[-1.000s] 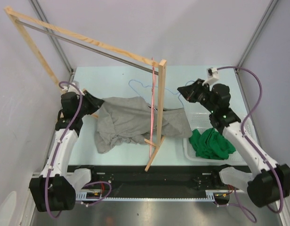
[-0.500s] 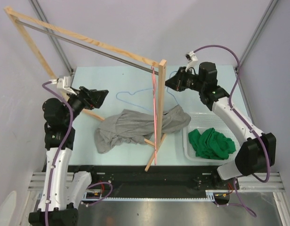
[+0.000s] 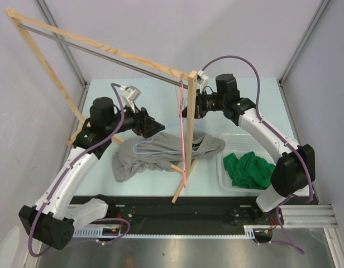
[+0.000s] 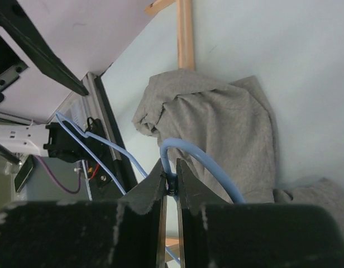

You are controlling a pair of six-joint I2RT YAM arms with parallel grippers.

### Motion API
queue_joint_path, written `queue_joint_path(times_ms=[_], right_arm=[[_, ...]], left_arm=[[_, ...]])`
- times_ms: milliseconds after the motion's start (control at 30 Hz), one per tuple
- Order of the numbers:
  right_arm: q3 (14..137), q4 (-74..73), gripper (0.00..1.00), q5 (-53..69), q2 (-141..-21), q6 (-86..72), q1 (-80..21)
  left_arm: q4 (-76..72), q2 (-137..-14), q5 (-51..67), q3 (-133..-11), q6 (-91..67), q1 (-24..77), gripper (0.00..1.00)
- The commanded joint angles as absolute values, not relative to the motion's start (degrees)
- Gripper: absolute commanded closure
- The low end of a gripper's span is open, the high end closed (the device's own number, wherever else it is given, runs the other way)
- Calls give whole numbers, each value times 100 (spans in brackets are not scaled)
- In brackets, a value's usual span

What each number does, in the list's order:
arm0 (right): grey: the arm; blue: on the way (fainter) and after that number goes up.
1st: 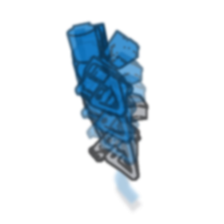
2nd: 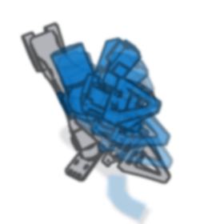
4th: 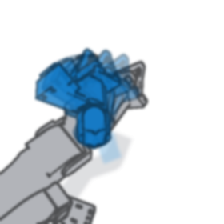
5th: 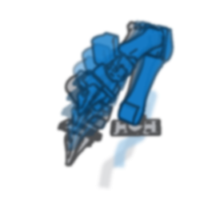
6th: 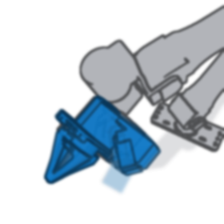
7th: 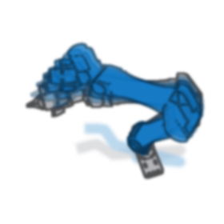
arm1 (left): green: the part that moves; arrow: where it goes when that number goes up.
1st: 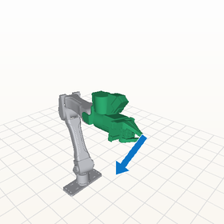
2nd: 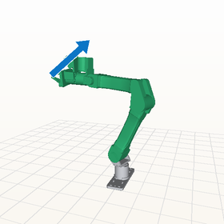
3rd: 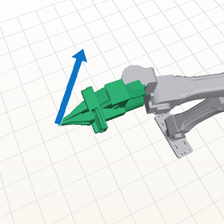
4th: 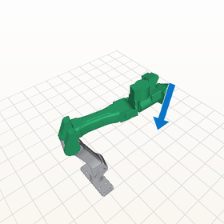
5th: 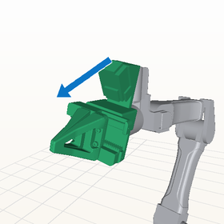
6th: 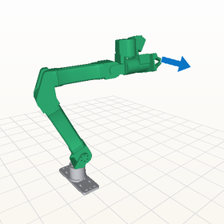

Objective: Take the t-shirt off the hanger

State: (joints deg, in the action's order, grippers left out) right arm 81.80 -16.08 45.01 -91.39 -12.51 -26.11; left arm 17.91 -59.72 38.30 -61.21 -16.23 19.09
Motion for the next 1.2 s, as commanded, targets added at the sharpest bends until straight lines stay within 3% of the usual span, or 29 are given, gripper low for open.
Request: queue_joint_path(times_ms=[0, 367, 533, 667, 700, 767, 800, 867, 1033, 1133, 1167], right_arm=[[8429, -1723, 100, 4939, -9141, -1099, -2760], [8402, -1688, 100, 5194, -9176, -1134, -2935], [8359, -1644, 100, 5194, -9167, -1178, -2944], [8262, -1477, 100, 5229, -9150, -1309, -2944], [8244, -1433, 100, 5221, -9141, -1362, -2944], [8200, -1257, 99, 5177, -9114, -1467, -2944], [8183, -1222, 95, 5090, -9106, -1572, -2944], [8183, -1169, 80, 4740, -9079, -1704, -2918], [8148, -1230, 38, 3711, -8965, -2512, -2646], [7990, -1536, 20, 2799, -8825, -3187, -2199], [7928, -1634, 19, 2664, -8720, -3391, -2058]], left_arm=[[2101, -6073, 3595, -6206, -1116, 2285, 21], [1846, -6284, 3524, -5731, -1160, 2593, 22], [1697, -6416, 3858, -5529, -1327, 2742, 30], [1529, -6407, 3981, -5405, -1468, 2777, 50], [1564, -6425, 3990, -5414, -1476, 2777, 65], [1713, -6416, 3877, -5449, -1468, 2786, 79], [1792, -6390, 3719, -5501, -1450, 2777, 94], [2116, -6285, 2976, -5598, -1441, 2777, 100], [3327, -6126, 1068, -6292, -1450, 2777, 100], [3935, -6012, -498, -6626, -1792, 2769, 100], [4033, -5968, -753, -6670, -1967, 2769, 100]])
